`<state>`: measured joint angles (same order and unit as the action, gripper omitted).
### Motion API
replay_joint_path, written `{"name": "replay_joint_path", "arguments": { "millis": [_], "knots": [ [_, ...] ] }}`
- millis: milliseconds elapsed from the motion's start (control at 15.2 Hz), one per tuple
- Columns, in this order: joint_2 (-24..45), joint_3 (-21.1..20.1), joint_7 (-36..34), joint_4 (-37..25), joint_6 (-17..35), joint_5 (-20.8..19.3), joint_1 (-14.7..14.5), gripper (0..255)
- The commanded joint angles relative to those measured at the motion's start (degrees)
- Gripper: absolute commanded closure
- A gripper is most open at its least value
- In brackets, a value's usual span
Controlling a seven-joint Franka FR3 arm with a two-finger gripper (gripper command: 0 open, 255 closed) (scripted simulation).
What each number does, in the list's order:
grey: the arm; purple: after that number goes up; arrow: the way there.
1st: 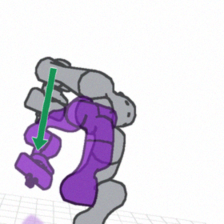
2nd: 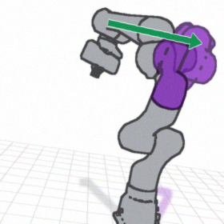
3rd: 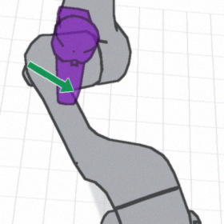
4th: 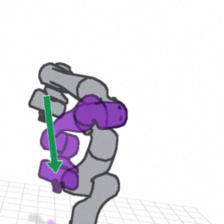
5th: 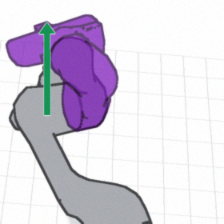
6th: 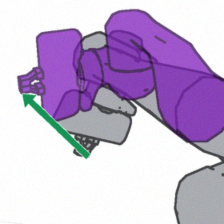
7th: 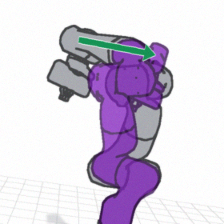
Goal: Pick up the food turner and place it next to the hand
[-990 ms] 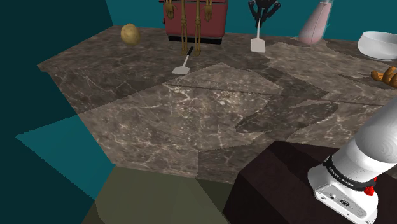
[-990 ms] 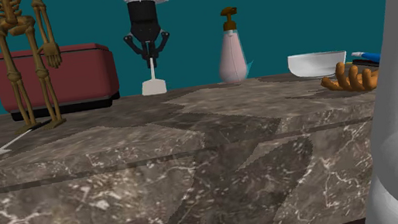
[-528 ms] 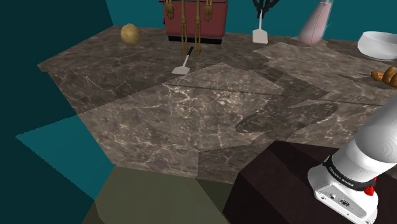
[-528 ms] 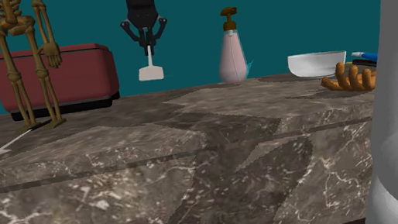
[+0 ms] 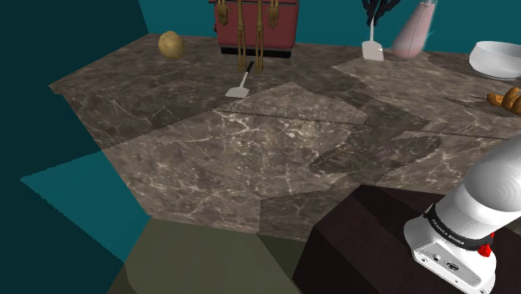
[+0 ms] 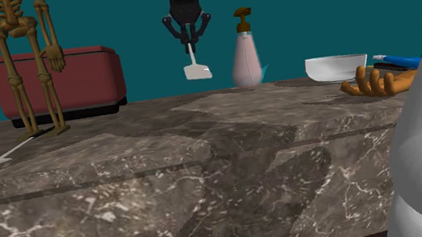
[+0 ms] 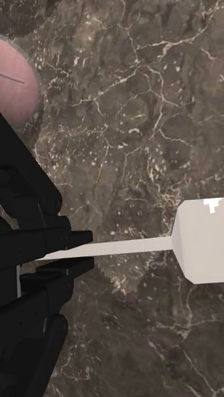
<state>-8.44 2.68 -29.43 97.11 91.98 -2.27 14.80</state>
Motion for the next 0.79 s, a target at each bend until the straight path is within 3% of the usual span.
{"name": "replay_joint_path", "arguments": {
  "millis": [0, 726],
  "knots": [
    [-3.2, 1.3, 2.3, 3.4, 0.3, -0.2, 1.0, 255],
    [-16.2, 9.2, 14.3, 15.2, -0.2, -3.6, 5.9, 255]
  ]
}}
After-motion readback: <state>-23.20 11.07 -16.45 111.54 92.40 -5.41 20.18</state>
